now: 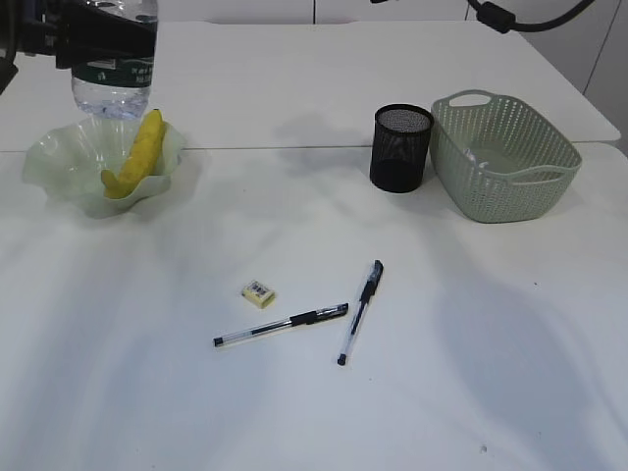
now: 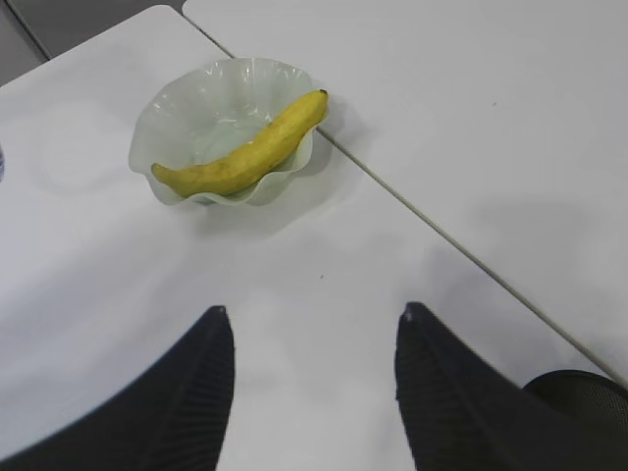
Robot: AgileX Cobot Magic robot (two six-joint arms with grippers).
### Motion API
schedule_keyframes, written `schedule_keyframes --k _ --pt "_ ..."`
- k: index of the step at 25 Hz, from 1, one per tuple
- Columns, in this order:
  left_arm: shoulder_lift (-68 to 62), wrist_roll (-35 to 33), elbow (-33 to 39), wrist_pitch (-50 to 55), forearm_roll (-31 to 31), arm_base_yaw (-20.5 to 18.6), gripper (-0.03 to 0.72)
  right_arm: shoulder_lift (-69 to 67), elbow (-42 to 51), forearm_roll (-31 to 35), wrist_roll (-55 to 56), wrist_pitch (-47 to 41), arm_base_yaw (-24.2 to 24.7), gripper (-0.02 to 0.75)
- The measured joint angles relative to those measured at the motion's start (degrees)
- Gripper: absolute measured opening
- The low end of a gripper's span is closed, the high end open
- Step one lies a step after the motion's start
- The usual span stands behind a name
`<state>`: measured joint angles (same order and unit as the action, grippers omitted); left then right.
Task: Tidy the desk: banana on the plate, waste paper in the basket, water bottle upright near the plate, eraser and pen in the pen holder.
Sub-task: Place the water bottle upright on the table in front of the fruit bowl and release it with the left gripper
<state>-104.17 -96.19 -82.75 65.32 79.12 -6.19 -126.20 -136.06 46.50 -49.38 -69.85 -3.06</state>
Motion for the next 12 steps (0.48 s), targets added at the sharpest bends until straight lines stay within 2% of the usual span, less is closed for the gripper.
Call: schedule_keyframes --k 12 --pt "0.0 0.1 0.0 0.4 -0.4 0.0 0.379 0.0 0.0 0.0 0.0 0.1 0.0 0.396"
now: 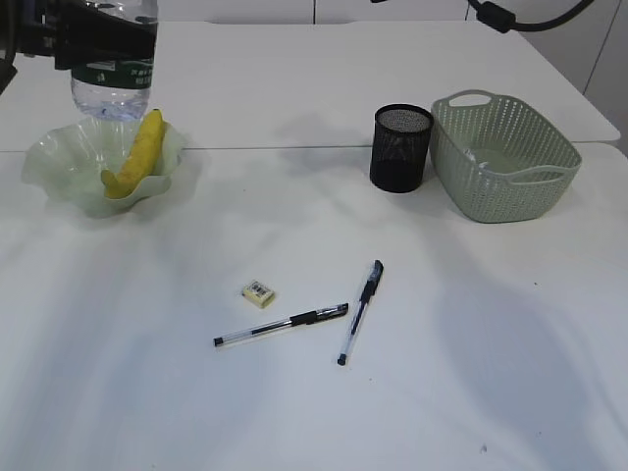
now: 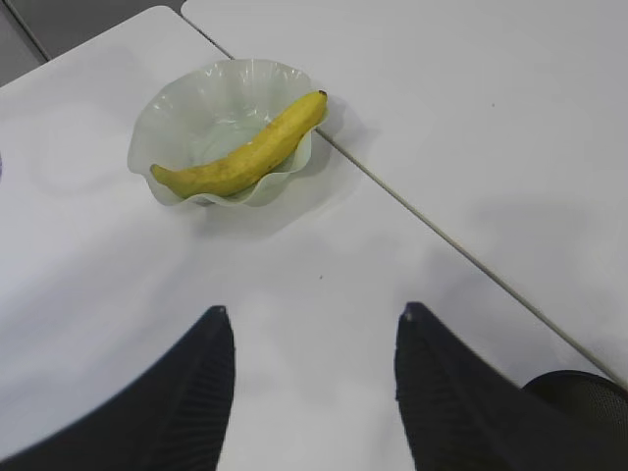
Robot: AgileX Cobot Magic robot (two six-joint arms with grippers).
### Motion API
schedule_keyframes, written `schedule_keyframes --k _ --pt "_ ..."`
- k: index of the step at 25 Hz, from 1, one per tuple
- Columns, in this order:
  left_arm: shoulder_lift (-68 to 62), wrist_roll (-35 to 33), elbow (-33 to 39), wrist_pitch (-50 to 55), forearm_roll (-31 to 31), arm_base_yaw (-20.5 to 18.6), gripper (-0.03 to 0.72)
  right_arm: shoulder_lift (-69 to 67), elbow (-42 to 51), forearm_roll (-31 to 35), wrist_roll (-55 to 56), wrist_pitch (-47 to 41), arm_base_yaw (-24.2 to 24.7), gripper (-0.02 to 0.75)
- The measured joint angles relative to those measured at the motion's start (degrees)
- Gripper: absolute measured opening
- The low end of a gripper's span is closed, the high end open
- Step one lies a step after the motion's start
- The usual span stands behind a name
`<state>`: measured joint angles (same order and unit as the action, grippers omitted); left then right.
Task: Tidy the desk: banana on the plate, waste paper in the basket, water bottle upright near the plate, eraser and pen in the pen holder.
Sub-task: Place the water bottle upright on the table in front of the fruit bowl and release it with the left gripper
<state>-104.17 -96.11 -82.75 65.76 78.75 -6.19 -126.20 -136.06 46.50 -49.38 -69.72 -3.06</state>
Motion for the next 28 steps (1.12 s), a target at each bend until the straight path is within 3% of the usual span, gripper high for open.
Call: schedule_keyframes --k 16,28 --pt "0.0 -5.8 0.0 1.2 0.1 -0.1 0.379 0.0 0.0 0.0 0.6 0.1 0.0 0.396" --pt "-3.8 -7.1 0.0 1.1 2.6 -5.3 0.377 0.0 0.0 -1.5 0.7 0.1 0.0 0.395"
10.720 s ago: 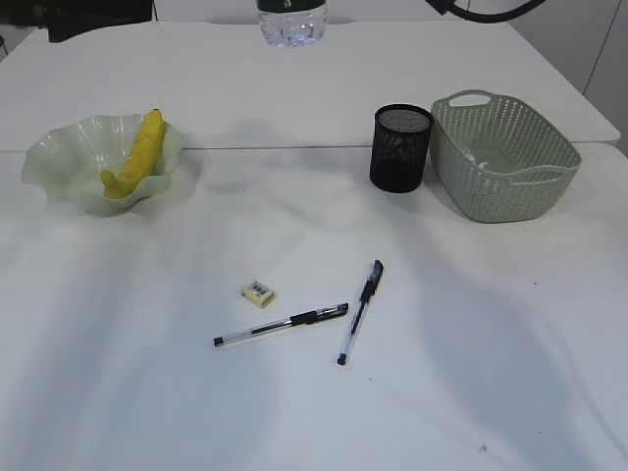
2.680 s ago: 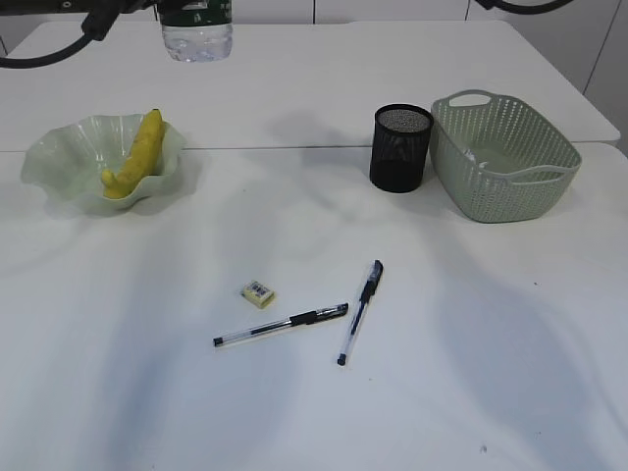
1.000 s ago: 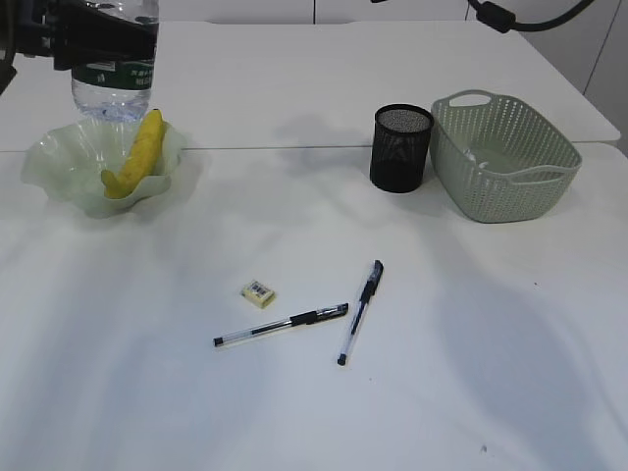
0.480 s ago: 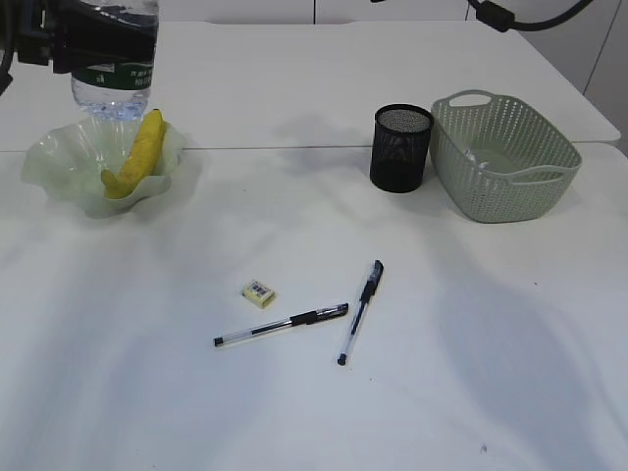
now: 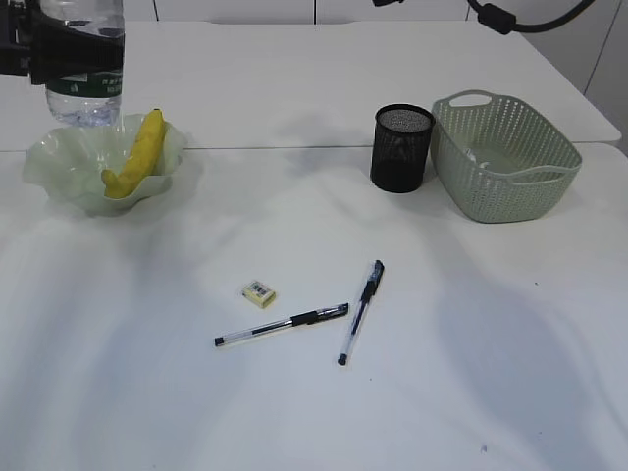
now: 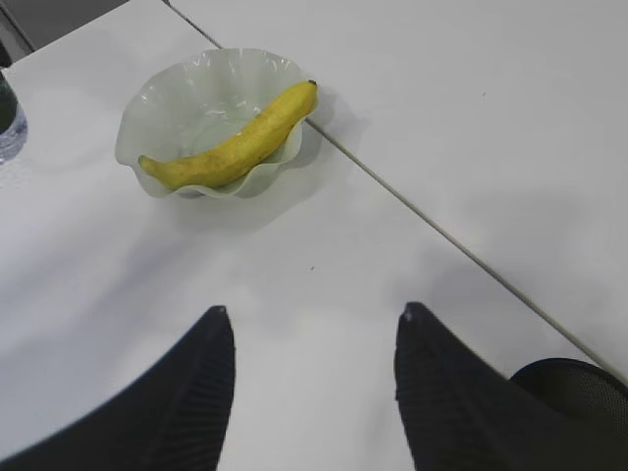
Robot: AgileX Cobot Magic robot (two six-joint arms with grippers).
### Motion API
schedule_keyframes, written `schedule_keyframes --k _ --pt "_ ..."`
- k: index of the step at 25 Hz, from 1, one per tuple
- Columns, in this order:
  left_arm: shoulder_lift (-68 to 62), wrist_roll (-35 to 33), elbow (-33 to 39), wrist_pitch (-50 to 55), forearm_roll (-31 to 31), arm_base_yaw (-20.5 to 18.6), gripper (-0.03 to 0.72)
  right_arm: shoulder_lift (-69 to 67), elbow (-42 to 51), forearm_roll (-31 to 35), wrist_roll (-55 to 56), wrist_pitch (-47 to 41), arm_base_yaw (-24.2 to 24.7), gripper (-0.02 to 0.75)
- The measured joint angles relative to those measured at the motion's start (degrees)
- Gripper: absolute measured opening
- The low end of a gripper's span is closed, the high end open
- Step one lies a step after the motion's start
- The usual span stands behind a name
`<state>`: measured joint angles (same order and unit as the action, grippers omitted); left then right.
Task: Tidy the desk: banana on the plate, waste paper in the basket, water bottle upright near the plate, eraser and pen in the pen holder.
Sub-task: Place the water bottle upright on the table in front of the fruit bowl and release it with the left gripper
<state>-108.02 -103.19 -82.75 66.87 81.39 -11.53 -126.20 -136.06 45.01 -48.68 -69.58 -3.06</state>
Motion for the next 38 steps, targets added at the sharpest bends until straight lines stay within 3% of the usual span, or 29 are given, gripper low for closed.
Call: schedule_keyframes --k 14,24,38 --pt "-7.2 -2.8 -0.1 -0.1 0.2 -0.1 0.376 0.0 0.0 -2.4 0.0 2.1 0.0 0.395" --pt "-11.1 -4.3 0.0 -0.7 0.1 -3.7 0.376 0.0 0.0 -2.8 0.0 2.6 0.0 0.395" --pt "-11.2 -16.9 13.1 -2.0 4.1 -10.5 0.376 0.0 0.0 -2.8 0.0 2.8 0.0 0.395"
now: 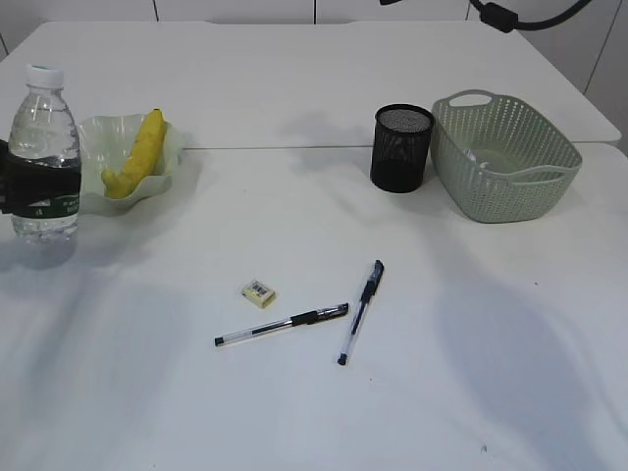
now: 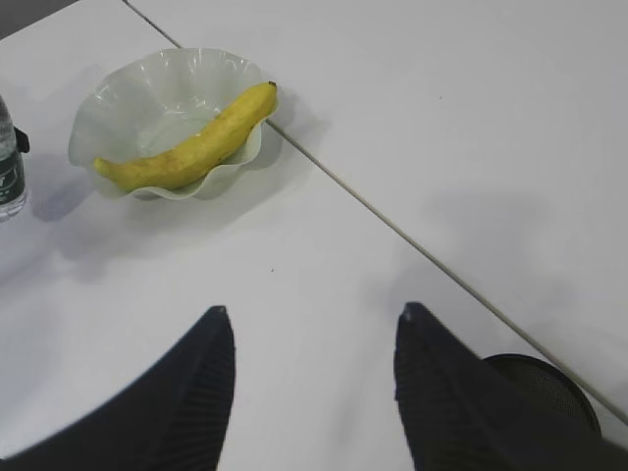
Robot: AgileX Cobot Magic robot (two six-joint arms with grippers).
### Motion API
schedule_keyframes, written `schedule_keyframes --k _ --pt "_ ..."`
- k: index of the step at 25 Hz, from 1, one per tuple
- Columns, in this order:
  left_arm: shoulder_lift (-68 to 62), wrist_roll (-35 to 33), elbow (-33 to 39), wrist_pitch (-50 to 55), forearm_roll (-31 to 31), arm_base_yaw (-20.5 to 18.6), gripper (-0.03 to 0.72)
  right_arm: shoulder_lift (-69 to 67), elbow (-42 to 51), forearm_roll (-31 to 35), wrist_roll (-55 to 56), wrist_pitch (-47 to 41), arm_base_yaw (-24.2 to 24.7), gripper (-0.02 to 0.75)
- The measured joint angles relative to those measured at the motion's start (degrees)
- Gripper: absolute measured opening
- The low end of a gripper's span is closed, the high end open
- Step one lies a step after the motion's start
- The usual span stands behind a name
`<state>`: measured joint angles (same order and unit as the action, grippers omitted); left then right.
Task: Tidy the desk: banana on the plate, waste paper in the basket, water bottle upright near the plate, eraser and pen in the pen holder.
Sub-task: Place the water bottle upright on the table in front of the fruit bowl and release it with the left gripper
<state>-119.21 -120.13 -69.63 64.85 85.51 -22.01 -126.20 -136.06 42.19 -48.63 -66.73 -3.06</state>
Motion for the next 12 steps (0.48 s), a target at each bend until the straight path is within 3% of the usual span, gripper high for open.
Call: schedule_keyframes --k 12 --pt "-0.3 -17.4 7.8 -0.8 7.6 0.0 0.376 0.0 0.0 0.0 0.1 0.0 0.0 0.395"
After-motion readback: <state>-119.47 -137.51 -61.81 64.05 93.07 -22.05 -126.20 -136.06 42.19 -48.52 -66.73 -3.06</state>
